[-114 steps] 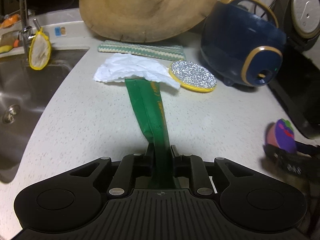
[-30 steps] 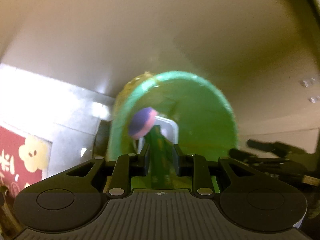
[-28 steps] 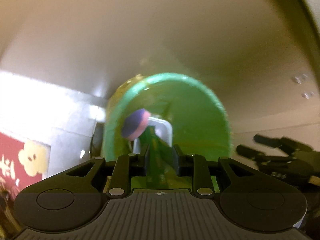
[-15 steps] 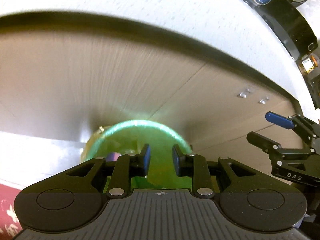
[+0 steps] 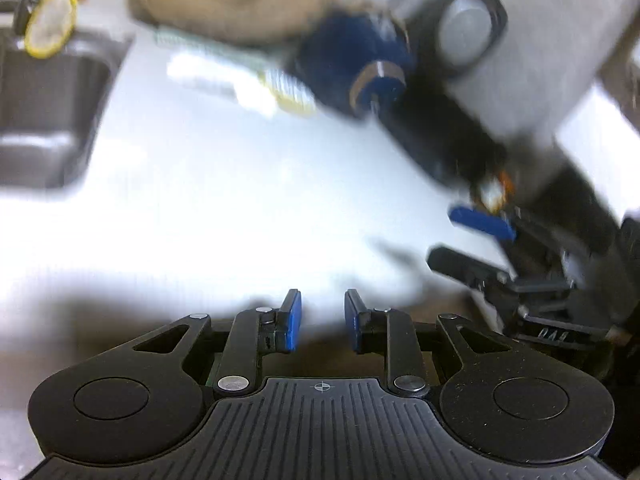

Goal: Collect trash
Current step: 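Raise both open grippers out of the bin back over the counter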

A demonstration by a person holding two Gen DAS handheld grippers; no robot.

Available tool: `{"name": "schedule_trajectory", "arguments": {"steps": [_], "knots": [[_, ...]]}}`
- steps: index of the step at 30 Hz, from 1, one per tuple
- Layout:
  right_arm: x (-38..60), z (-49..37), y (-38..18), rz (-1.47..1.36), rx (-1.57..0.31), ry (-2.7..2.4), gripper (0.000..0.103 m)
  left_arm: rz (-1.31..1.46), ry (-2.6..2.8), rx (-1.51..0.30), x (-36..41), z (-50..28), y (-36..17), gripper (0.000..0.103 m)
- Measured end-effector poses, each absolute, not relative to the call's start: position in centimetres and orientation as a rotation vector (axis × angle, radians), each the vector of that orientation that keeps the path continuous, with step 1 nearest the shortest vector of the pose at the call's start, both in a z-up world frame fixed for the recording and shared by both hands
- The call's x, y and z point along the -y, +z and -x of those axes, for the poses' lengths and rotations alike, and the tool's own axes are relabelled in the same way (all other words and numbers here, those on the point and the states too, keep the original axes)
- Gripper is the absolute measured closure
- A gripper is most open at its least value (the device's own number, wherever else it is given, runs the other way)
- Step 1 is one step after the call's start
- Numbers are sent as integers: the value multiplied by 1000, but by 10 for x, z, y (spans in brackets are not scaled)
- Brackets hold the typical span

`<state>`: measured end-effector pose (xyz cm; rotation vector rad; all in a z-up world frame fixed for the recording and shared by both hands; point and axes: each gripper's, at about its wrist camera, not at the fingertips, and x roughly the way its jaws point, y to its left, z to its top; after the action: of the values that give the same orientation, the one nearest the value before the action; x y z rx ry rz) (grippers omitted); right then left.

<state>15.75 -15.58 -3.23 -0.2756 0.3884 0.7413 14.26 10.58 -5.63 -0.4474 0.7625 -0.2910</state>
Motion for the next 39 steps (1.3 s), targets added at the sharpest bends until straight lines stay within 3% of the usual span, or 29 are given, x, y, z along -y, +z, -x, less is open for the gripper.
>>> {"name": "schedule_trajectory", "arguments": {"steps": [10, 18, 39], "knots": [[197, -305, -23, 243, -348, 450, 33, 424, 204, -682, -115, -255, -30, 76], [221, -383, -21, 116, -369, 356, 32, 363, 256, -697, -87, -331, -37, 76], [177, -411, -48, 201, -516, 502, 31, 494, 283, -684, -123, -468, -65, 76]]}}
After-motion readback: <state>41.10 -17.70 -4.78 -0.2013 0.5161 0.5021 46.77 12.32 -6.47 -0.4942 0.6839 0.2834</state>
